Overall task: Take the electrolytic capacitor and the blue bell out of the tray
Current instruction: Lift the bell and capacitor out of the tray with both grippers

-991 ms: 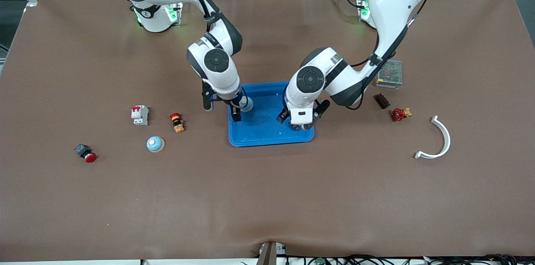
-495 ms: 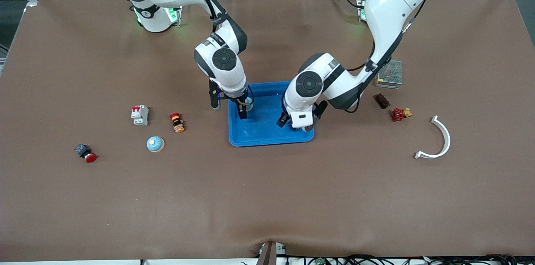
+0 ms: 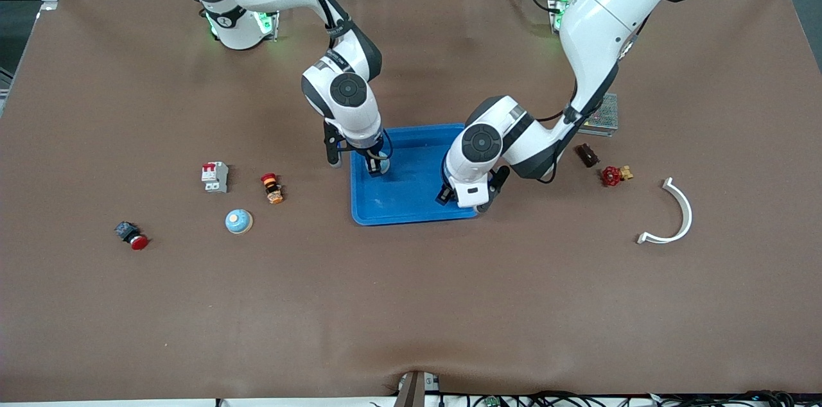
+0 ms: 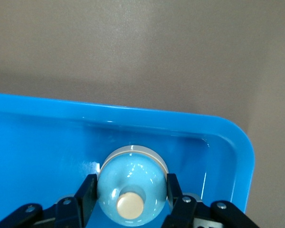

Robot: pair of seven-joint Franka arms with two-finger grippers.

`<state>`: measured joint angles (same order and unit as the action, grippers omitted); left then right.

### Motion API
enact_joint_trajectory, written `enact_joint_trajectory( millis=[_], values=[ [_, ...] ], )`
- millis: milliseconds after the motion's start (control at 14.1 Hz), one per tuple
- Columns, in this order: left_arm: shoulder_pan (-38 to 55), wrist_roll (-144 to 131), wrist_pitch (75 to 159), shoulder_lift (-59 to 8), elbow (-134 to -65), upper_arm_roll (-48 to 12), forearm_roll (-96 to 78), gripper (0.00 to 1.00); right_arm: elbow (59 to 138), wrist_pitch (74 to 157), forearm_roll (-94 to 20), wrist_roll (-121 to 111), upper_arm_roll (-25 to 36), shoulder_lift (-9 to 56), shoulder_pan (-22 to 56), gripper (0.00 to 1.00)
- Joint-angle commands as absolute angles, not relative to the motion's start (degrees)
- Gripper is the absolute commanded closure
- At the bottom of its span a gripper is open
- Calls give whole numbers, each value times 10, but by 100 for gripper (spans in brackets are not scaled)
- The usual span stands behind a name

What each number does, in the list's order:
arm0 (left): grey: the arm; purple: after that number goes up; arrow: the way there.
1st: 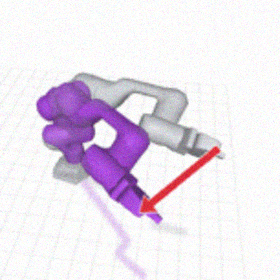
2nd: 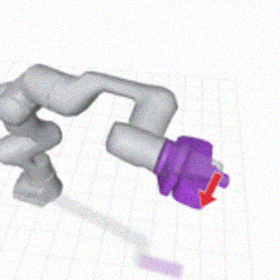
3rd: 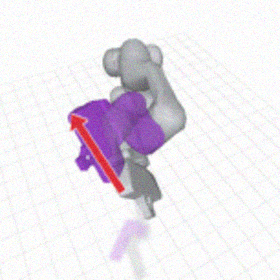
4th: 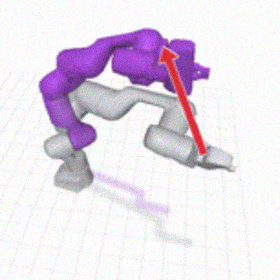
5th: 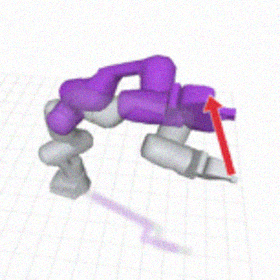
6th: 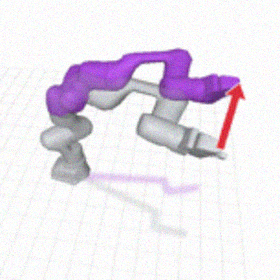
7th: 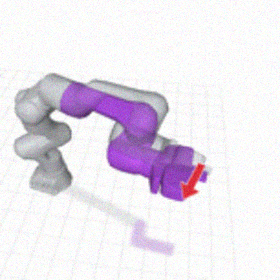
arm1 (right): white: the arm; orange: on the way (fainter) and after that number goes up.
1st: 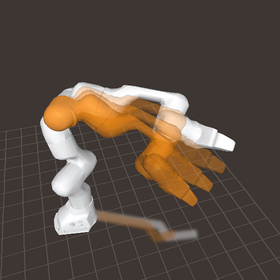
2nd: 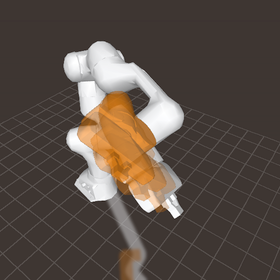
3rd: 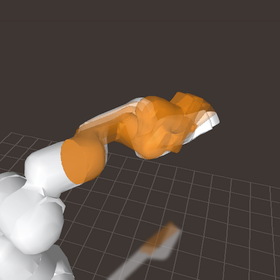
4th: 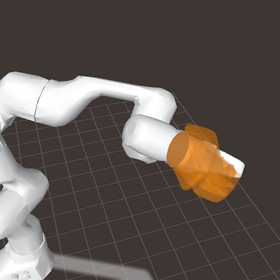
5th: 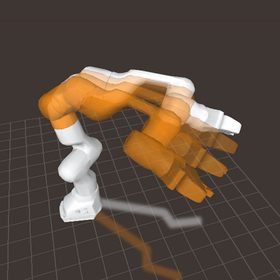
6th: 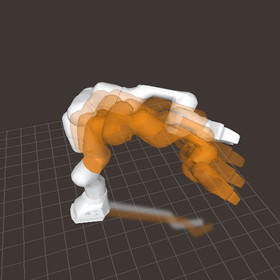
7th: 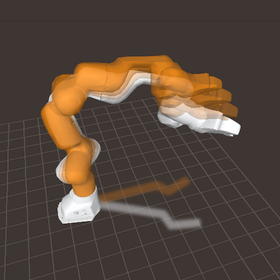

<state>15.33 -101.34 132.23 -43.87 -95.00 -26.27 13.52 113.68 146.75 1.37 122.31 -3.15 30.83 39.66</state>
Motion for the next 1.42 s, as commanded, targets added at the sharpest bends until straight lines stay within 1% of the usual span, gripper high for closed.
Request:
enact_joint_trajectory(
  millis=[0, 71, 142, 212, 283, 354, 566, 708, 849, 1132, 1344],
  values=[
    [164, -1029, 1326, -448, -940, -255, 154, 24, 1138, 1474, 22, 1205, -27, 314, 401, 67],
    [164, -1029, 1326, -452, -939, -255, 154, 29, 1136, 1474, 22, 1205, -27, 315, 402, 69],
    [164, -1029, 1326, -453, -940, -256, 154, 36, 1136, 1475, 22, 1205, -27, 316, 401, 71],
    [164, -1028, 1326, -453, -940, -255, 155, 46, 1133, 1474, 21, 1208, -27, 315, 400, 73],
    [164, -1026, 1326, -452, -941, -255, 156, 59, 1131, 1474, 21, 1208, -27, 315, 401, 87],
    [164, -1026, 1326, -453, -942, -255, 158, 70, 1130, 1473, 22, 1205, -27, 315, 404, 100],
    [164, -1024, 1324, -454, -941, -255, 165, 99, 1123, 1466, 22, 1189, -27, 313, 402, 100],
    [163, -1021, 1319, -441, -939, -256, 169, 100, 1118, 1446, 21, 1152, -27, 306, 396, 100],
    [157, -1019, 1316, -425, -937, -257, 172, 100, 1102, 1400, 15, 1102, -28, 295, 381, 100],
    [154, -1000, 1261, -383, -933, -261, 172, 100, 1101, 1332, 11, 934, -39, 257, 325, 100],
    [149, -973, 1222, -344, -933, -260, 167, 100, 1102, 1296, -46, 756, -41, 234, 274, 100]
  ],
)
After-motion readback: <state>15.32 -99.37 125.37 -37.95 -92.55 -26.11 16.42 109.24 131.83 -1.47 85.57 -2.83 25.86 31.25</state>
